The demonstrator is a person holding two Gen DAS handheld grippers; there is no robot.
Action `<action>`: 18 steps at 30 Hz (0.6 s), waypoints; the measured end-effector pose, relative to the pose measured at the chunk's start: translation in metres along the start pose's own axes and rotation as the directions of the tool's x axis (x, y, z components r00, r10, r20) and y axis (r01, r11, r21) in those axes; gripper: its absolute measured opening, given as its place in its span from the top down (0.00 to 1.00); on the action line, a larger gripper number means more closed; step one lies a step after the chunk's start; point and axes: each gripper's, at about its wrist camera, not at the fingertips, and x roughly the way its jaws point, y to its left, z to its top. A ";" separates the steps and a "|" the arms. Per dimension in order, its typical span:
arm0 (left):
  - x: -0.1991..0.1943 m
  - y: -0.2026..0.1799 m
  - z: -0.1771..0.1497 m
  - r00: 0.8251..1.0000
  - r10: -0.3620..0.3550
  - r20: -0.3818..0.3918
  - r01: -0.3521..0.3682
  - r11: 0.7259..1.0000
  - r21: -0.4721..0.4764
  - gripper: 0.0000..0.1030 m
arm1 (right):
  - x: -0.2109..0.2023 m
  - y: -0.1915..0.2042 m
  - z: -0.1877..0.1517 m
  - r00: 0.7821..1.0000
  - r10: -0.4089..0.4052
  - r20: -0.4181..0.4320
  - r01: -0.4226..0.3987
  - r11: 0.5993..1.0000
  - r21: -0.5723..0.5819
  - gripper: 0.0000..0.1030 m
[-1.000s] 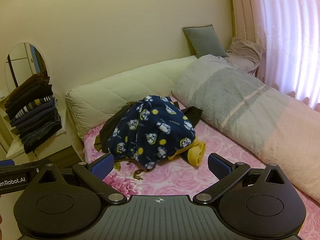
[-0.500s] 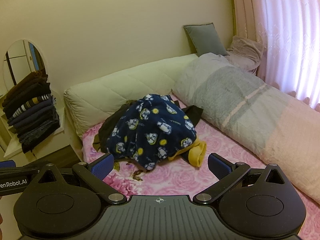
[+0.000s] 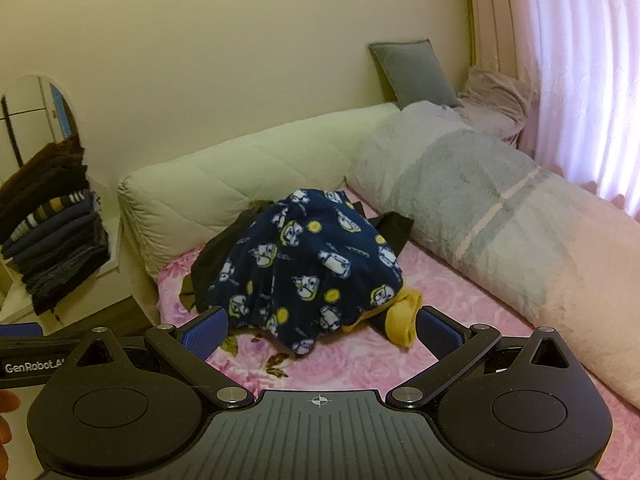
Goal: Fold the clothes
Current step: 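Move both tools toward the navy fleece pajama pants on the bed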
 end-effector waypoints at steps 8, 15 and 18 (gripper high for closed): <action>0.080 0.028 0.030 0.996 -0.042 -0.084 0.043 0.999 0.013 0.06 | 0.081 0.009 0.015 0.996 -0.026 -0.083 0.029 0.999 0.038 0.01; 0.144 0.043 0.064 0.986 -0.126 -0.112 0.131 0.990 0.045 0.10 | 0.142 0.010 0.027 0.990 -0.088 -0.109 0.096 0.992 0.077 0.01; 0.169 0.045 0.078 0.982 -0.151 -0.118 0.159 0.985 0.064 0.10 | 0.167 0.009 0.032 0.985 -0.120 -0.122 0.131 0.988 0.087 0.01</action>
